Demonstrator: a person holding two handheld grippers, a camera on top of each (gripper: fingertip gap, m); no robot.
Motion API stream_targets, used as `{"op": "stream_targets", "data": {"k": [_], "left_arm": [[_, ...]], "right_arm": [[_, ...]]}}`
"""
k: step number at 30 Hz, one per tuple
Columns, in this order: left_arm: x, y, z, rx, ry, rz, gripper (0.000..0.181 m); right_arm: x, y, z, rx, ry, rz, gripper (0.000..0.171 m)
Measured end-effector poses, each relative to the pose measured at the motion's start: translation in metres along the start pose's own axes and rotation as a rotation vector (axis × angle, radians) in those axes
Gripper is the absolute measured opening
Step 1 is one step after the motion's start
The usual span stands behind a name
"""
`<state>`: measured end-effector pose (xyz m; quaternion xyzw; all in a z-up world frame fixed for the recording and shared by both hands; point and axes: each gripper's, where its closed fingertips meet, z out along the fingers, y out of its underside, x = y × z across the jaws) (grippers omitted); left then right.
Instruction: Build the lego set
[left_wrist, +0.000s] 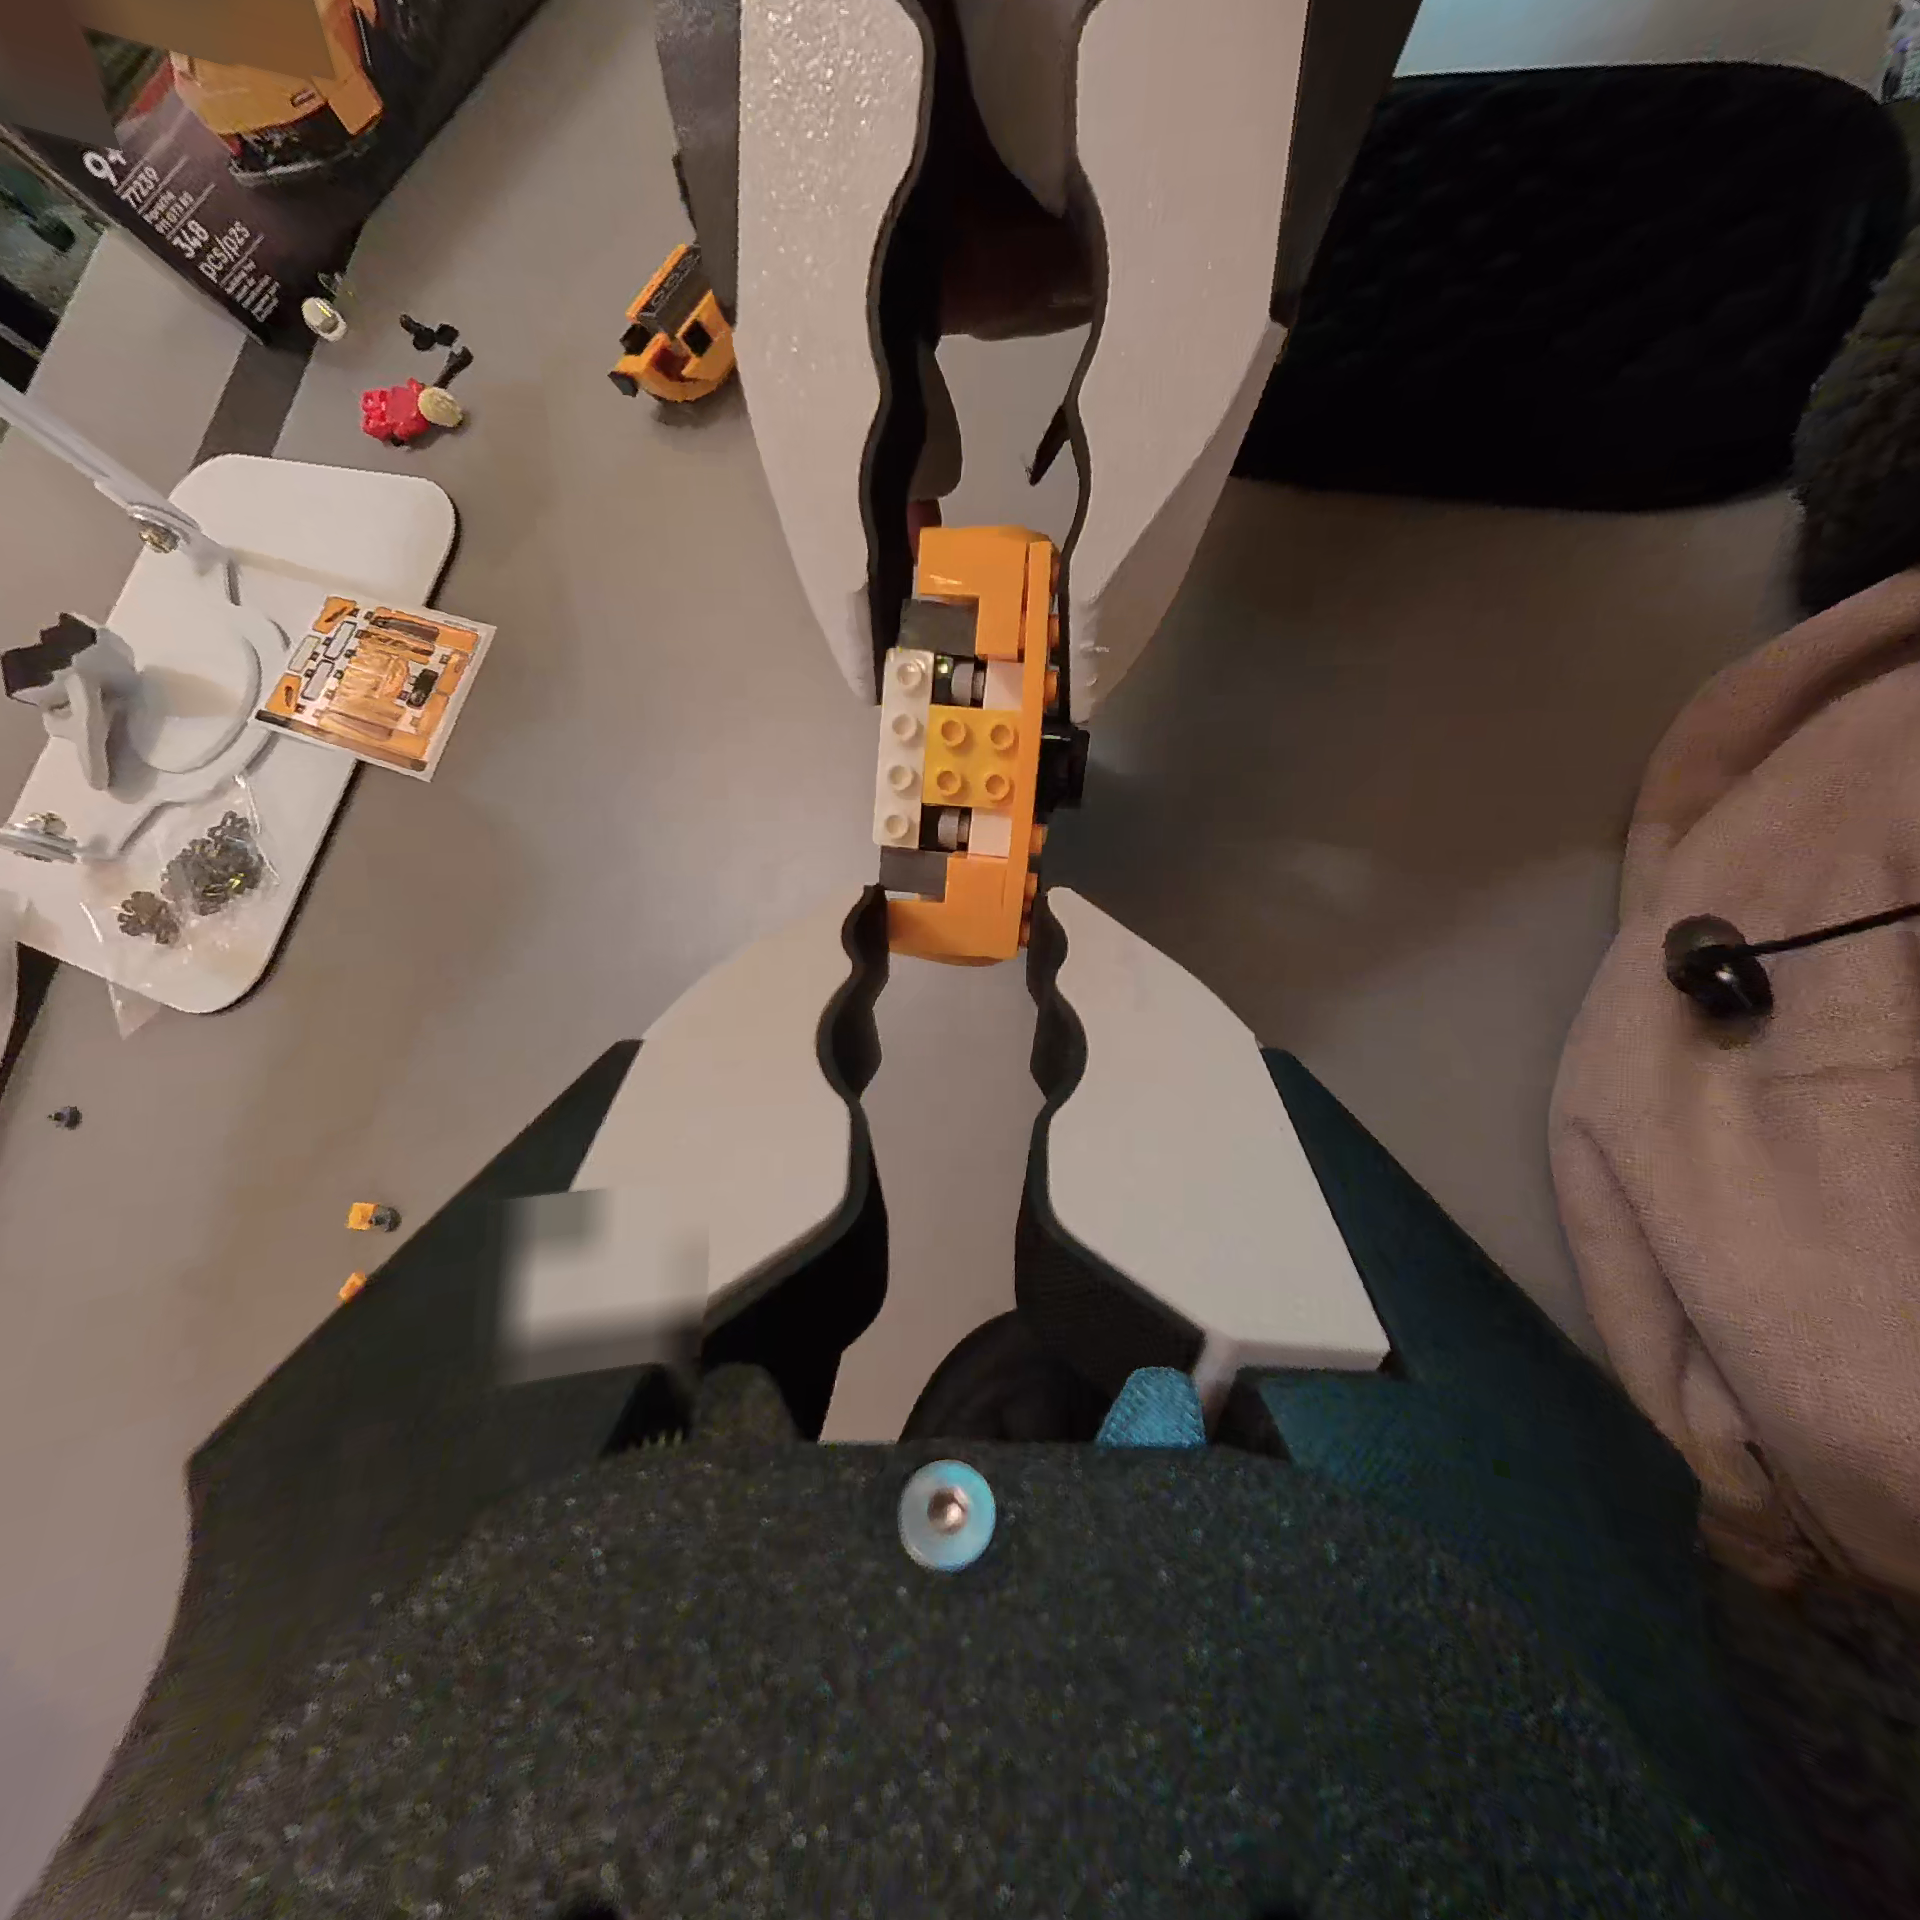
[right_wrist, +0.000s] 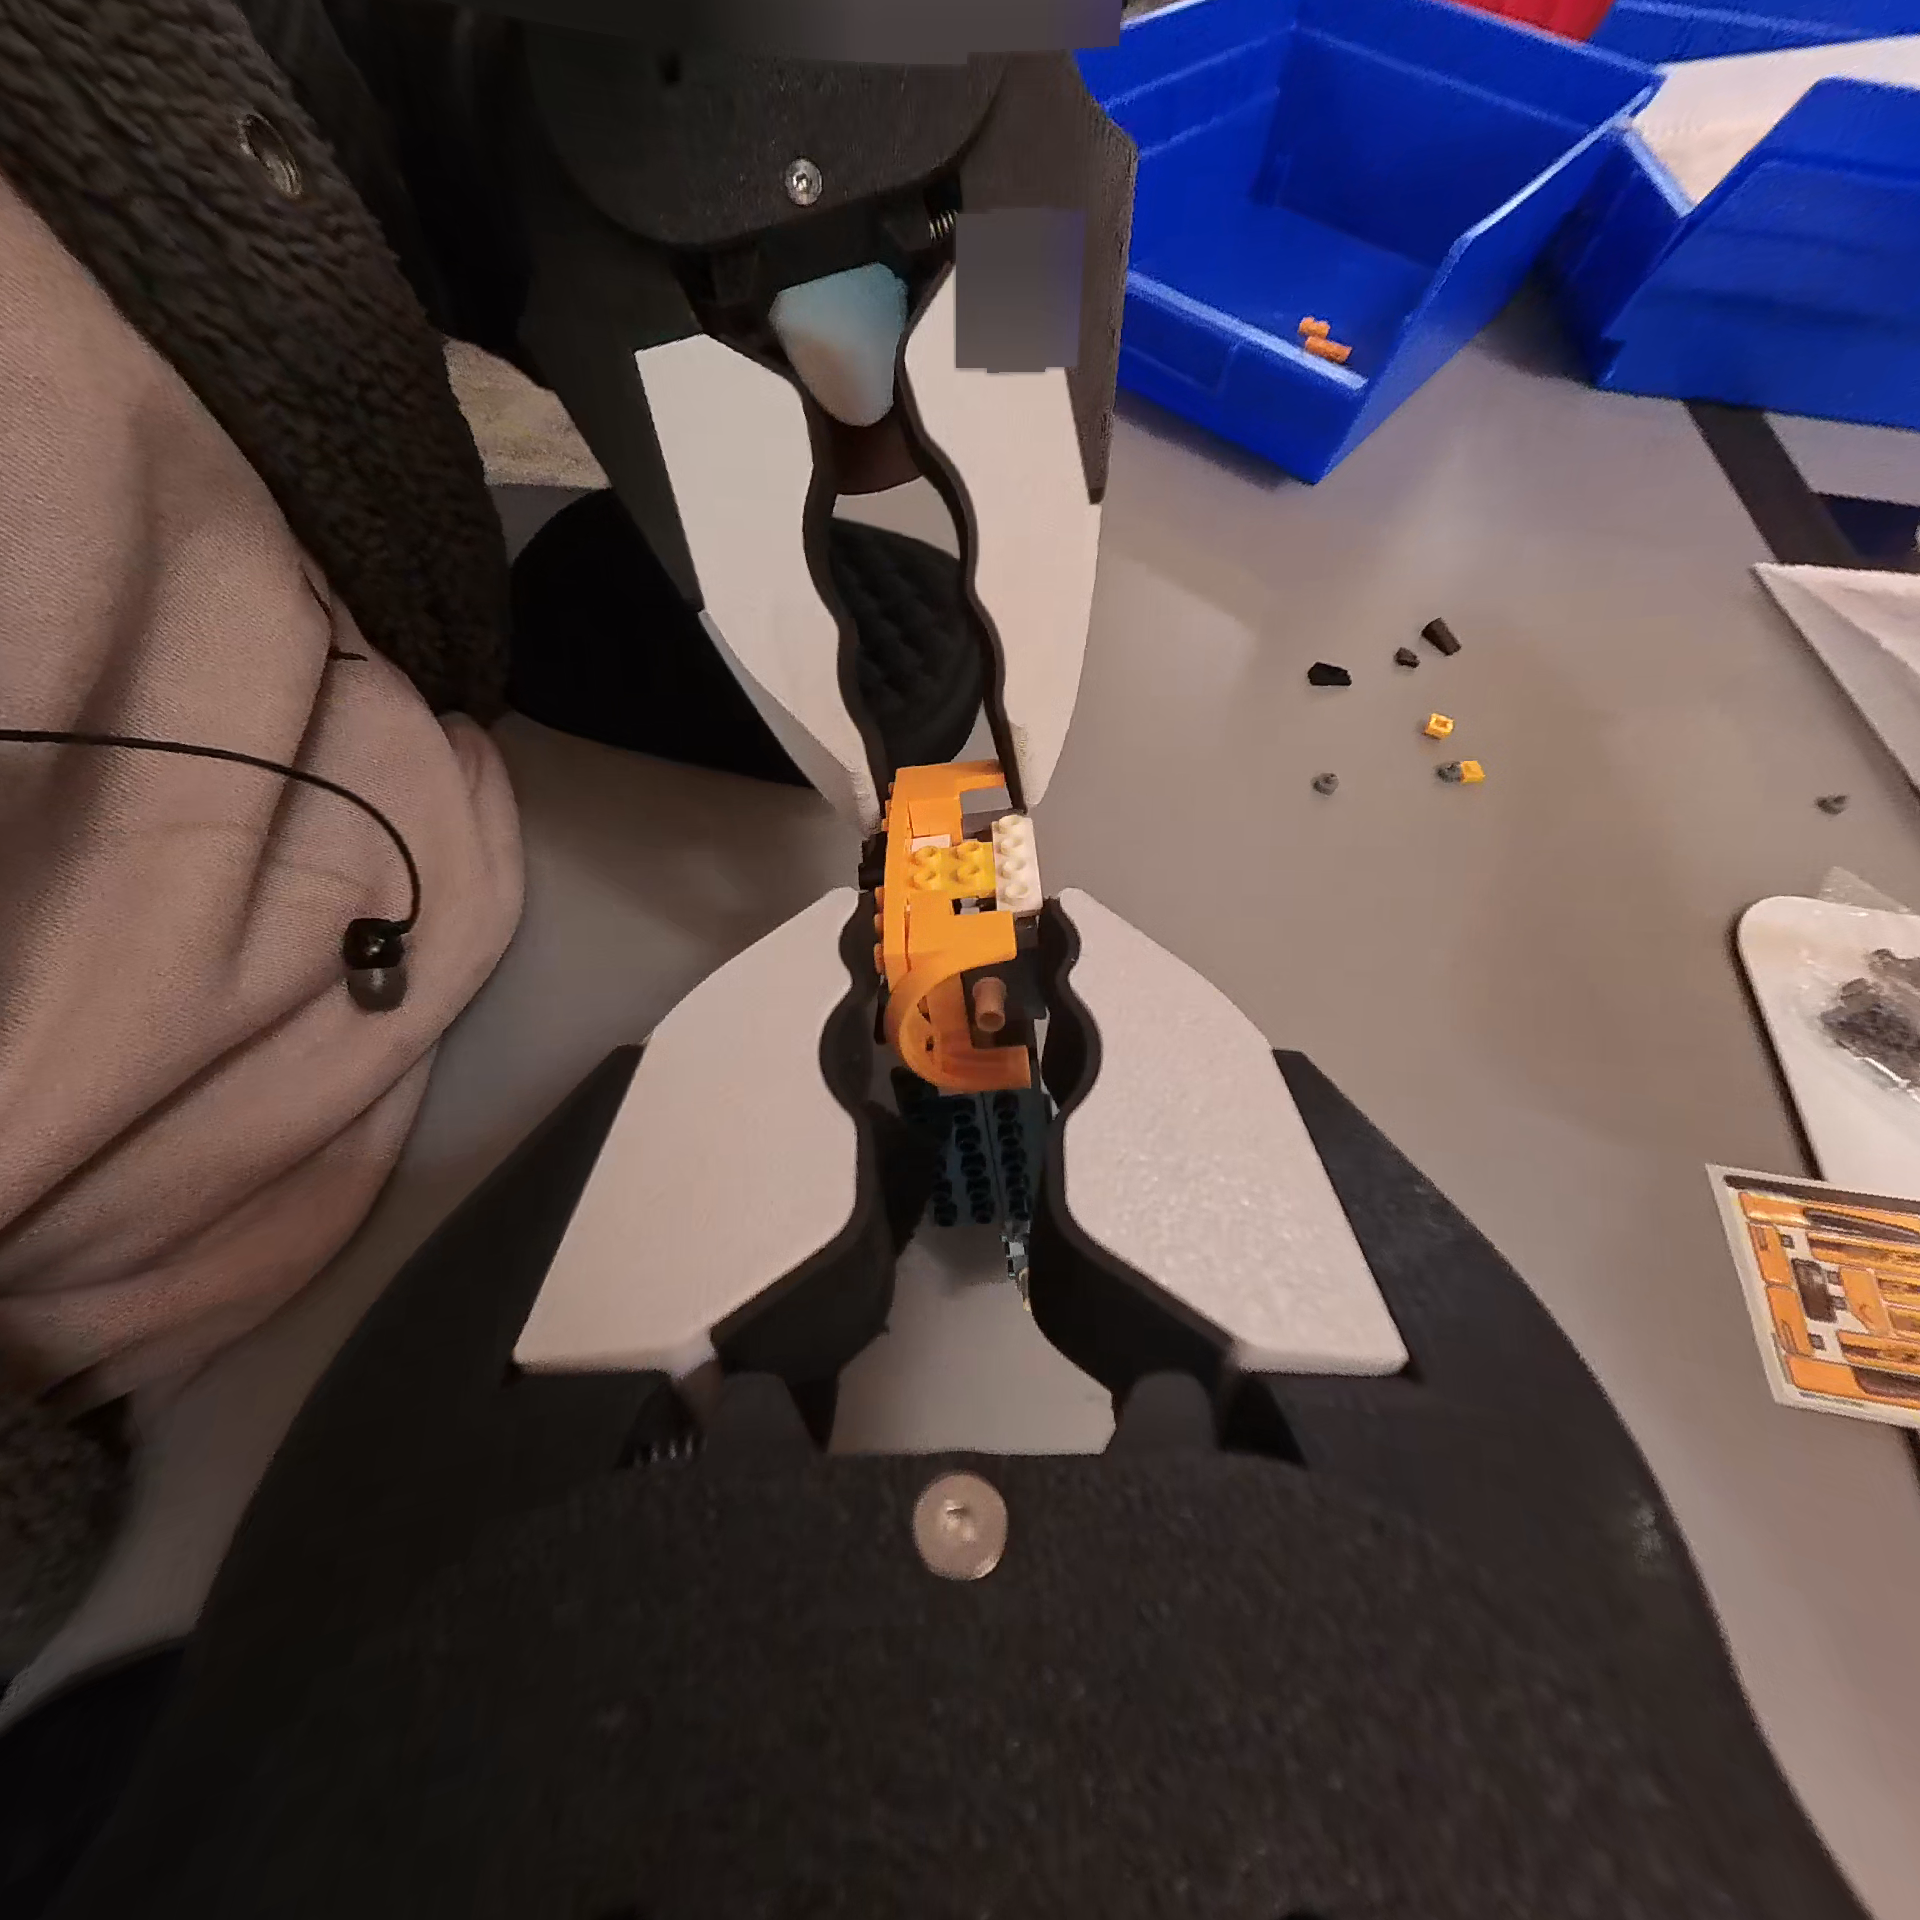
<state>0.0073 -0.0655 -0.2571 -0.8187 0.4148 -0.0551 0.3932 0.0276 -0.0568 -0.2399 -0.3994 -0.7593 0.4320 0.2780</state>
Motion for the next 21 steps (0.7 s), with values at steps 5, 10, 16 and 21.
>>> {"op": "stream_targets", "data": {"k": [5,10,16,21], "left_arm": [[0.005,-0.003,0.001,0.008,-0.039,0.054,0.026],[0.011,-0.005,0.002,0.013,-0.074,0.104,0.026],[0.014,-0.01,0.004,0.025,-0.082,0.135,0.026],[0.012,-0.011,0.006,0.021,-0.06,0.133,0.026]], "right_arm": [[-0.006,0.002,-0.003,0.06,0.066,-0.052,0.029],[-0.013,0.005,-0.006,0.109,0.122,-0.11,0.029],[-0.017,0.008,-0.01,0.166,0.154,-0.105,0.03],[-0.014,0.007,-0.012,0.182,0.166,-0.075,0.032]]}}
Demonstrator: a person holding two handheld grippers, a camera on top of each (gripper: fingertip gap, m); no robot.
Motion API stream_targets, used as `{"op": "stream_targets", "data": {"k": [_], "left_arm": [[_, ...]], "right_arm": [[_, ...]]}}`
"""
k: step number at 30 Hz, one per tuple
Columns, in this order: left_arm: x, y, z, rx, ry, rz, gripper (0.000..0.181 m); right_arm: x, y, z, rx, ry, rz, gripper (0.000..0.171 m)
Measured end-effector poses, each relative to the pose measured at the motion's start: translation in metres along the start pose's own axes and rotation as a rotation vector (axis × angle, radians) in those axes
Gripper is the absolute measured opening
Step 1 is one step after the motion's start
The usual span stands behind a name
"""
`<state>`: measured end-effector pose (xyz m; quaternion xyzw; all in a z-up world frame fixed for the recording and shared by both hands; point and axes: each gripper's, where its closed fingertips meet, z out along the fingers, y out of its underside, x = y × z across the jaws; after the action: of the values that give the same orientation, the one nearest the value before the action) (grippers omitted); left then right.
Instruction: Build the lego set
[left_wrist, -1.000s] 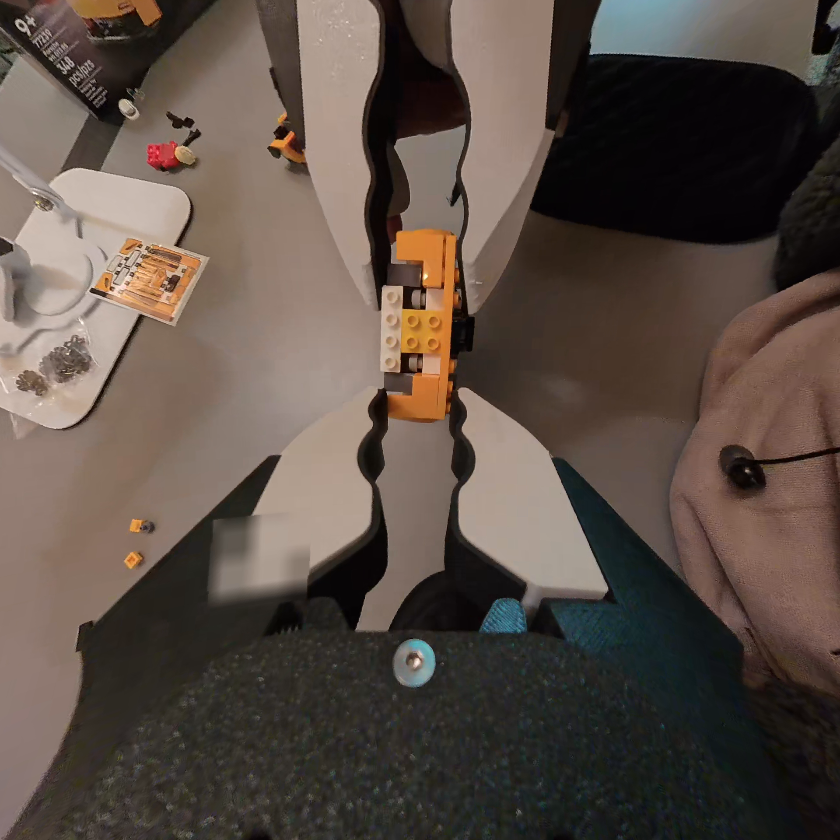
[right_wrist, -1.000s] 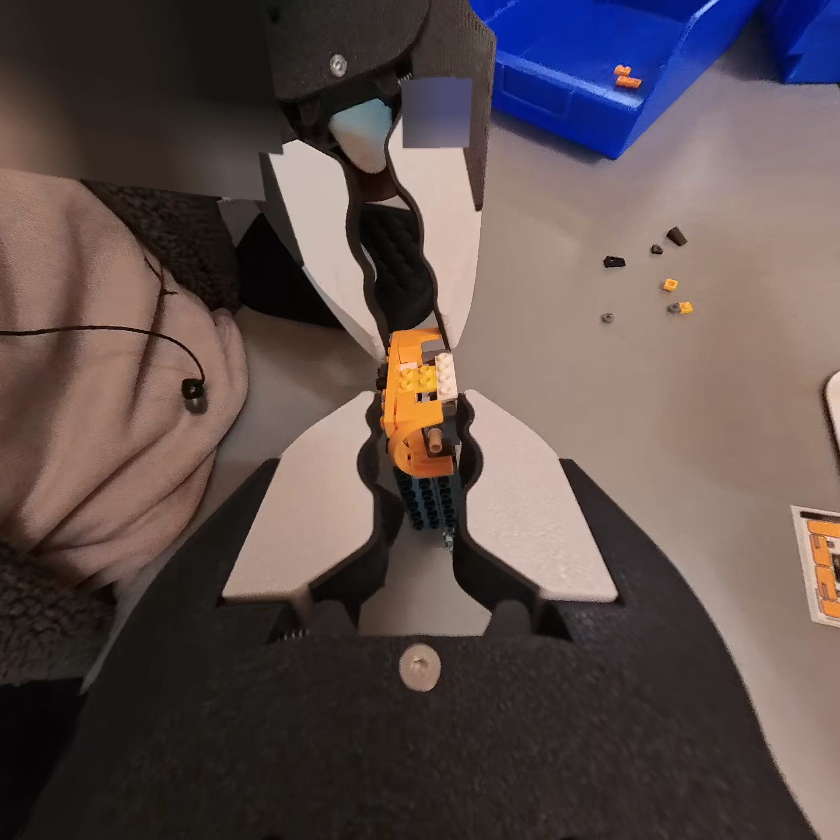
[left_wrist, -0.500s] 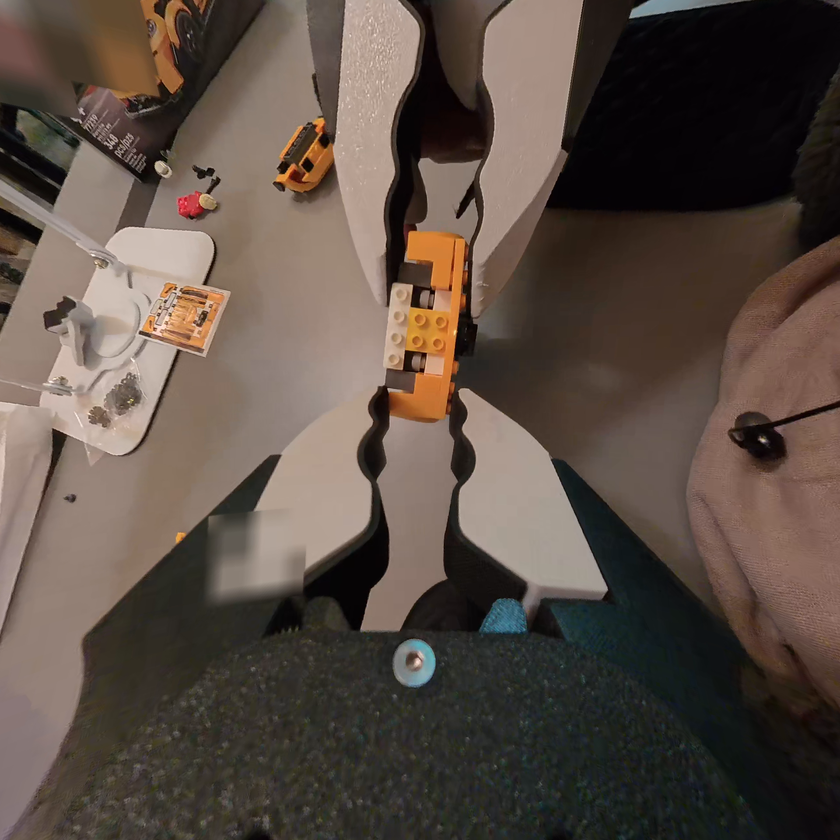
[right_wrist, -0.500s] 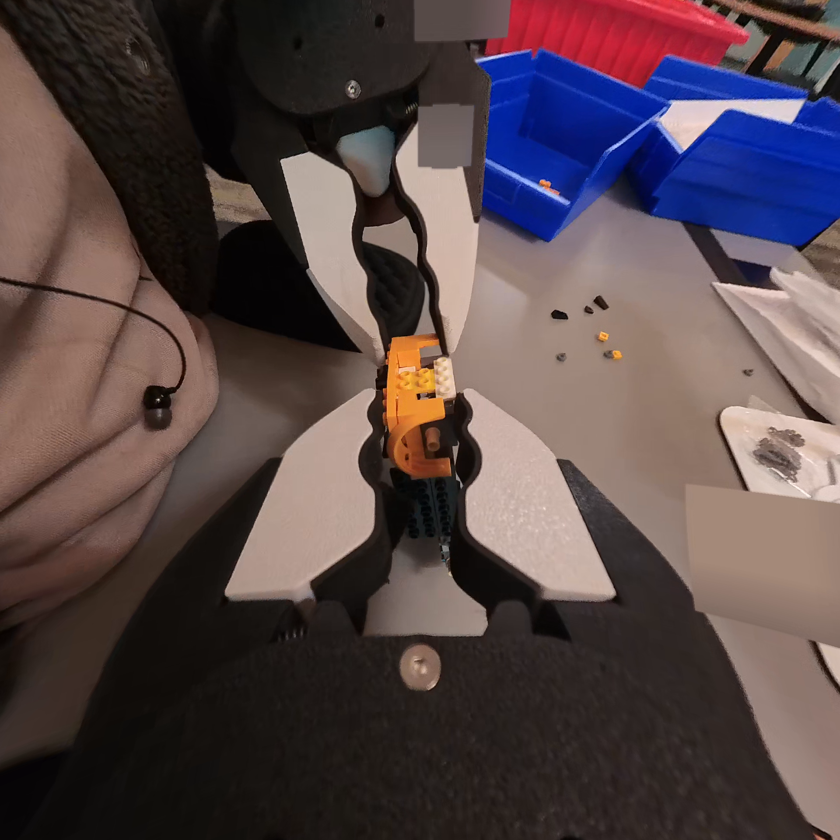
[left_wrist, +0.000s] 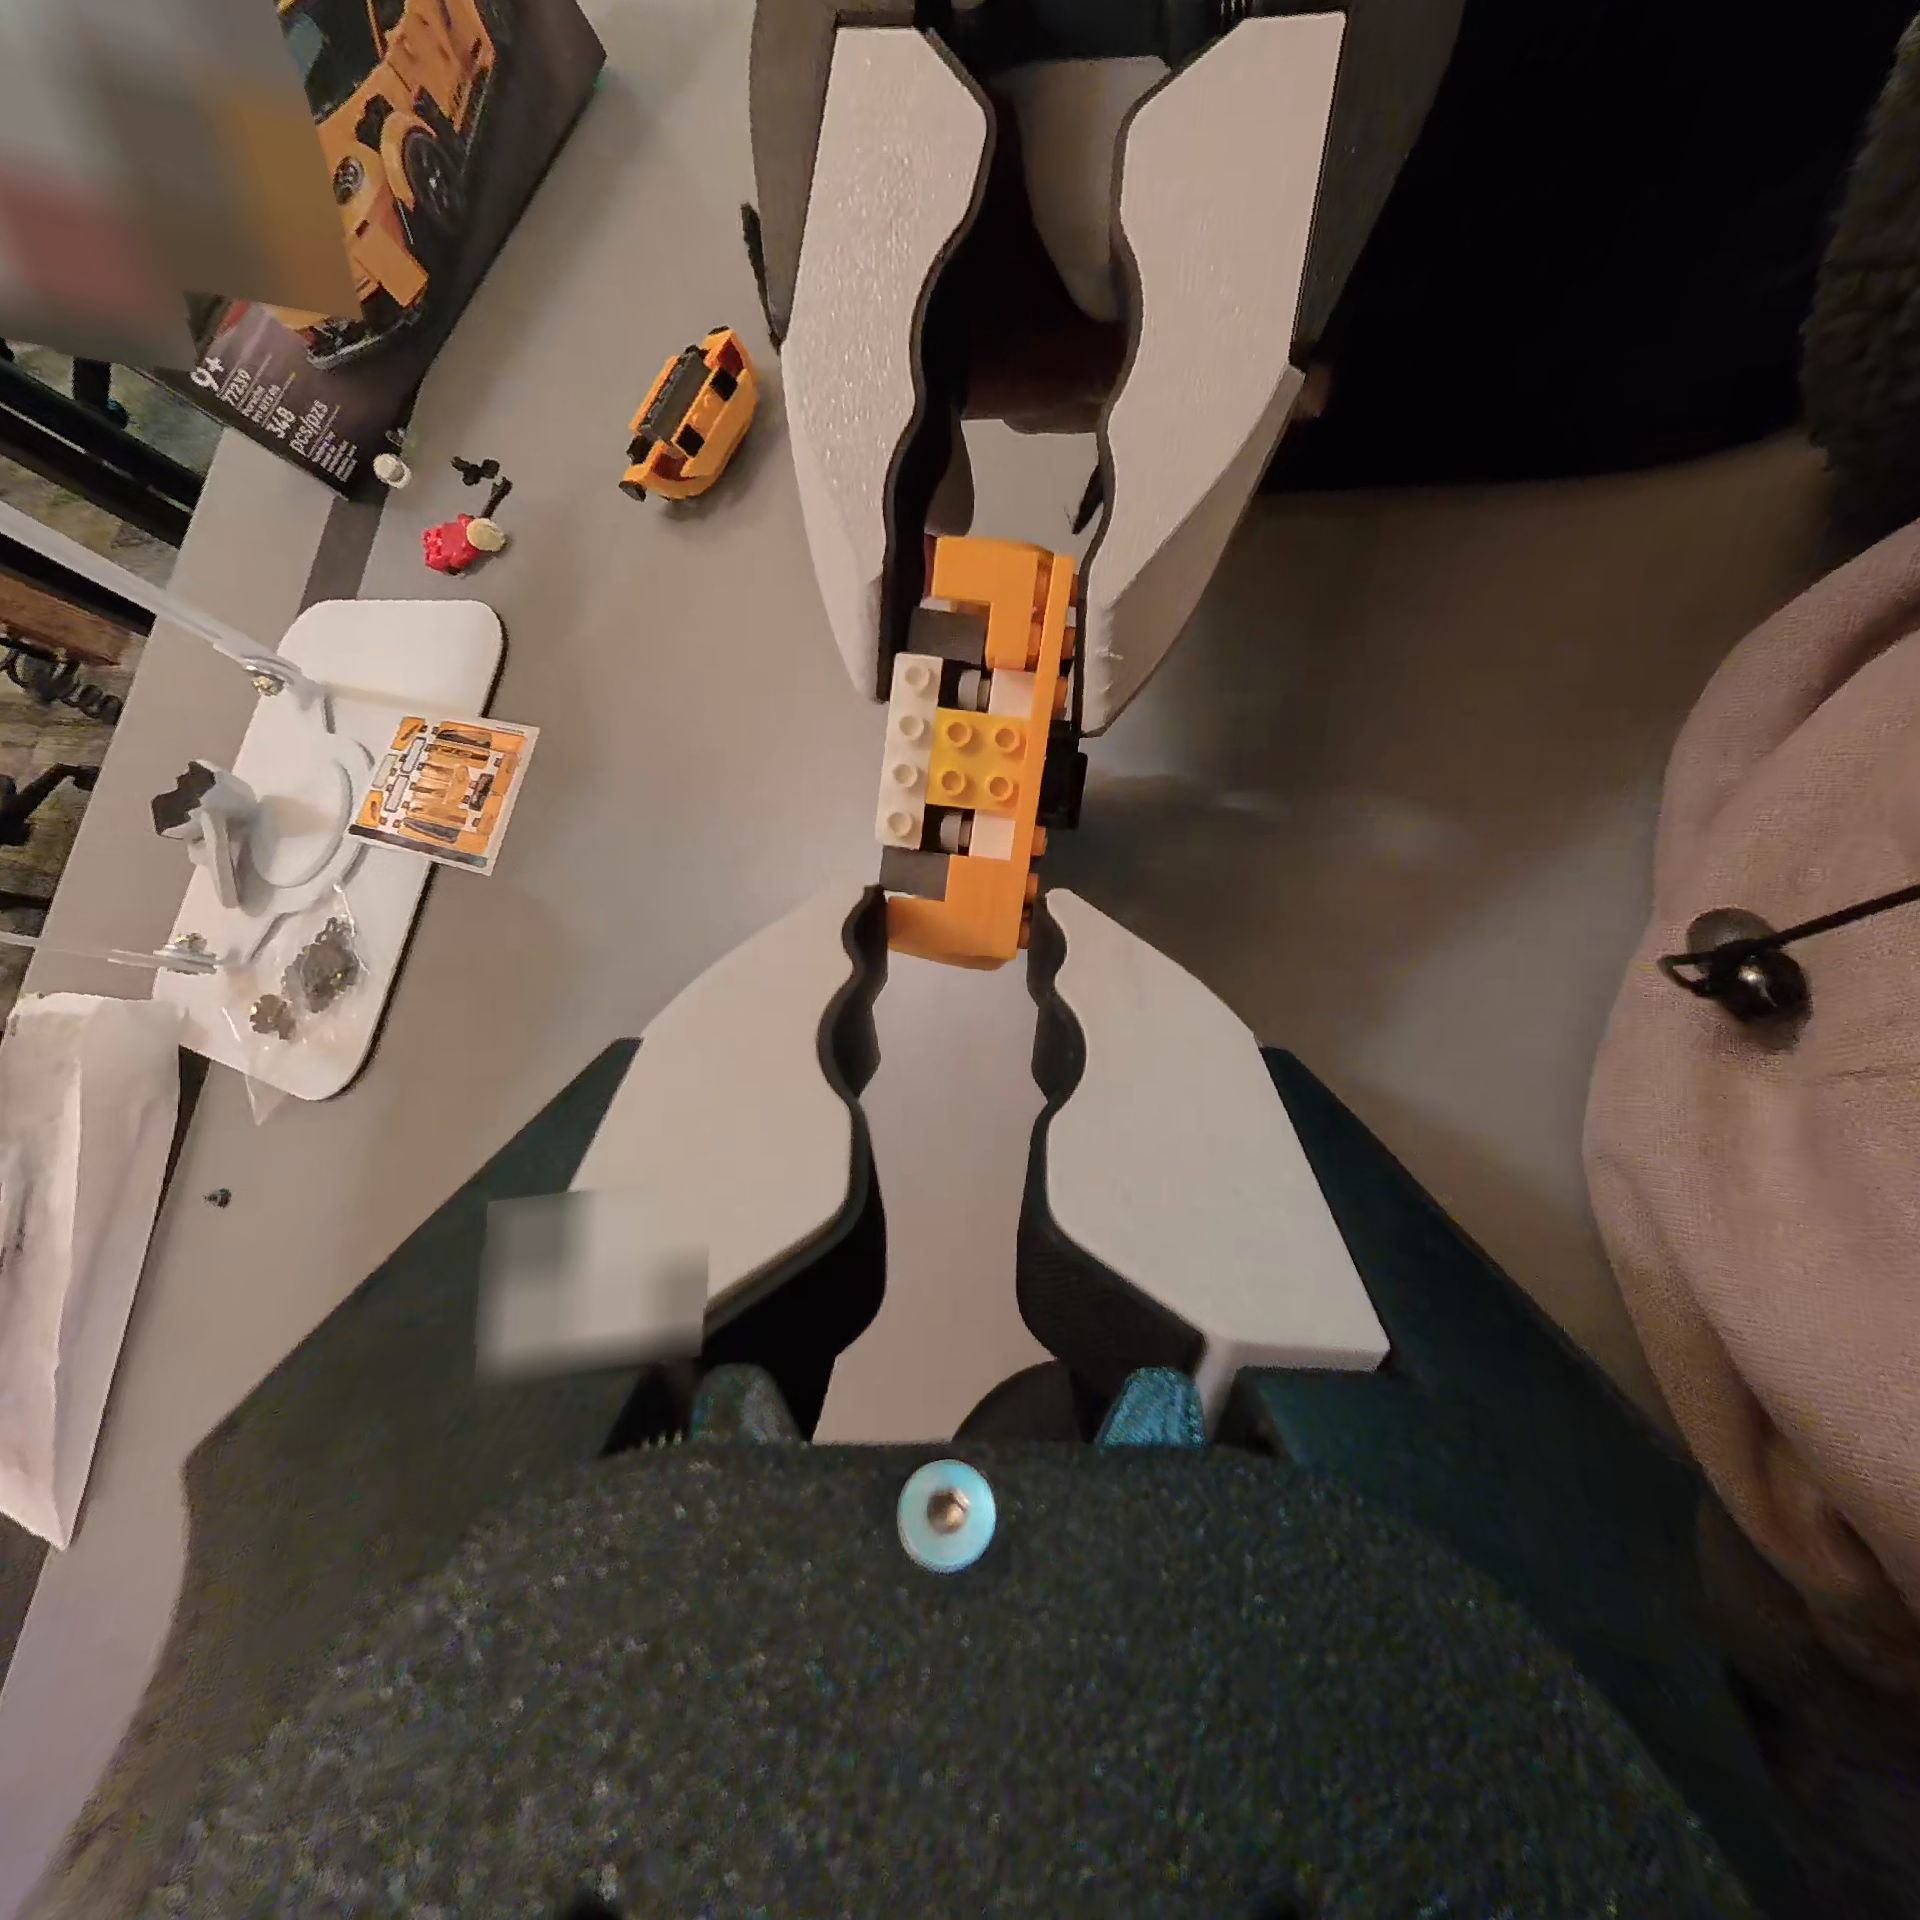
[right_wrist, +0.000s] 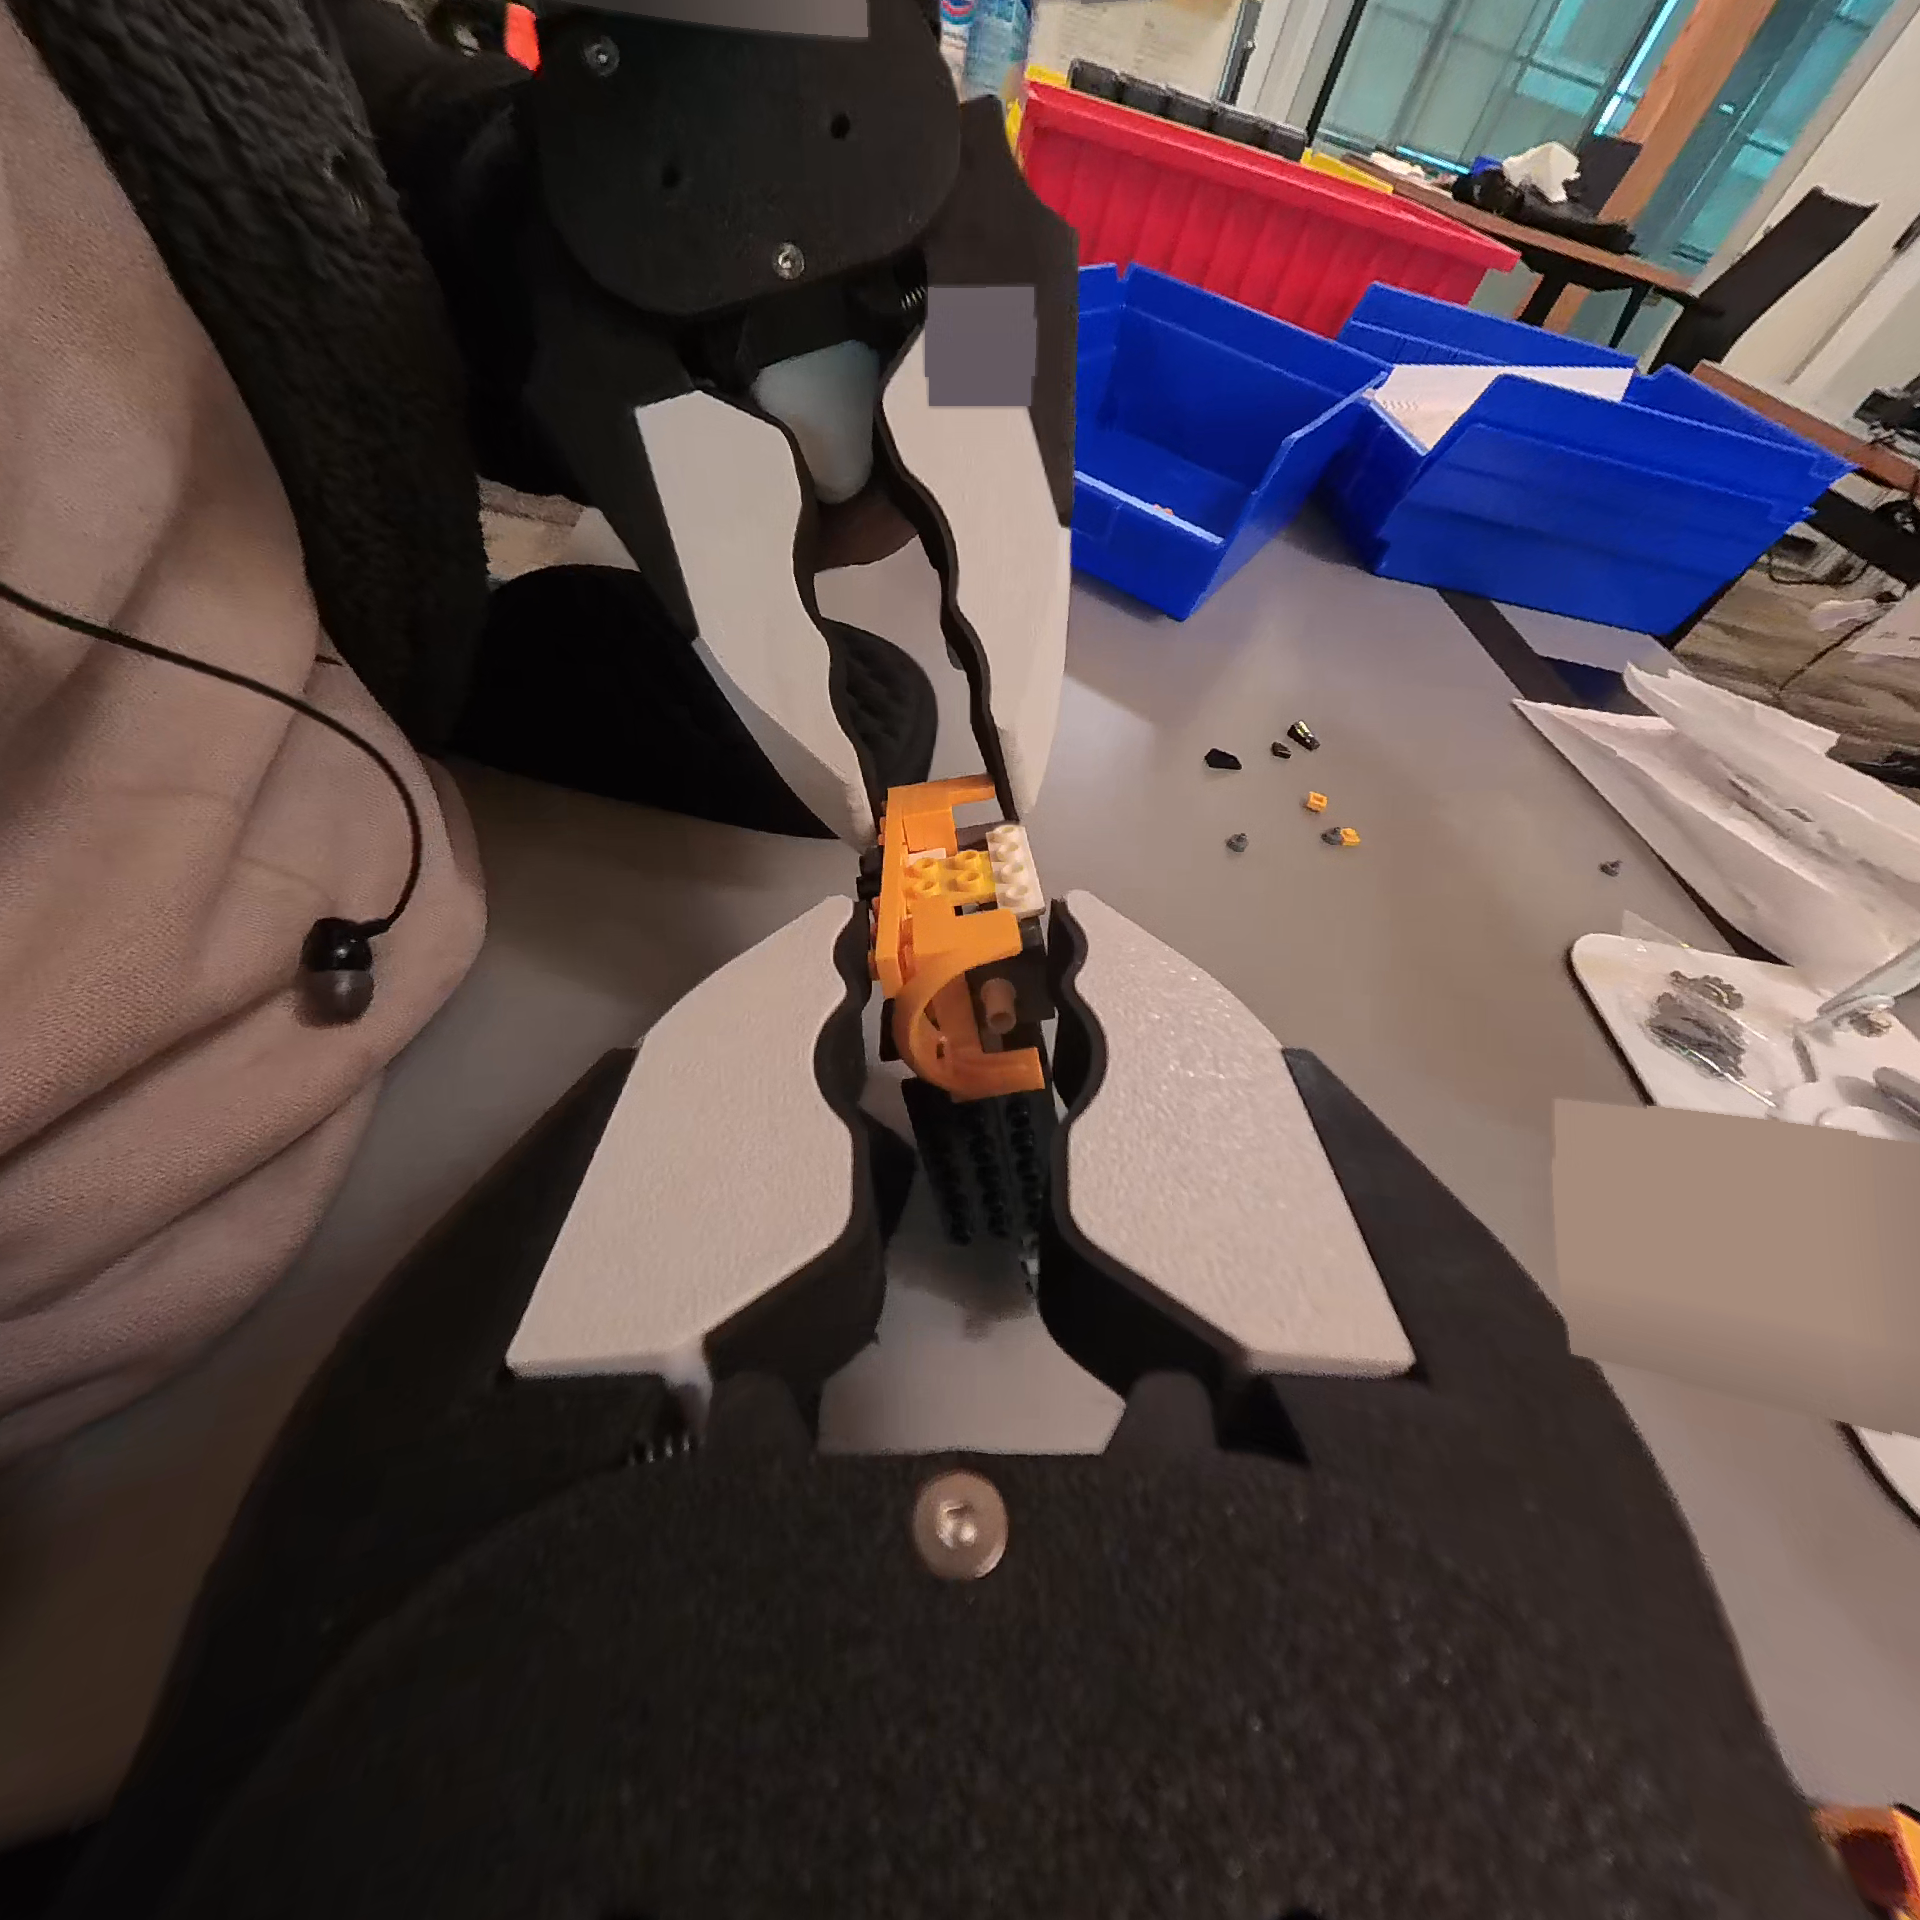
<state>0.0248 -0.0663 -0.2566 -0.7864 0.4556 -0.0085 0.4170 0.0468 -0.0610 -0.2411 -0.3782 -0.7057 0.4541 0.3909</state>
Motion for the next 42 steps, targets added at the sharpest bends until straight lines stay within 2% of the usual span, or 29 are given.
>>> {"op": "stream_targets", "data": {"k": [9,16,26,28,29,42], "left_arm": [[-0.002,-0.002,0.003,-0.021,0.015,0.049,0.026],[-0.005,-0.007,0.004,0.026,0.01,0.067,0.027],[-0.003,-0.011,0.005,0.192,0.132,-0.112,0.037],[-0.001,-0.013,0.005,0.217,0.167,-0.127,0.033],[0.0,-0.013,0.005,0.223,0.182,-0.127,0.027],[0.001,-0.012,0.006,0.202,0.198,-0.142,0.026]], "right_arm": [[0.003,0.004,-0.006,-0.043,-0.001,-0.03,0.03],[0.007,0.005,-0.01,0.019,0.02,-0.005,0.028],[0.005,0.006,-0.013,0.064,0.02,0.016,0.028],[0.005,0.006,-0.013,0.069,0.016,0.018,0.028],[0.005,0.006,-0.013,0.07,0.017,0.019,0.028],[0.004,0.007,-0.014,0.071,0.004,0.032,0.029]]}}
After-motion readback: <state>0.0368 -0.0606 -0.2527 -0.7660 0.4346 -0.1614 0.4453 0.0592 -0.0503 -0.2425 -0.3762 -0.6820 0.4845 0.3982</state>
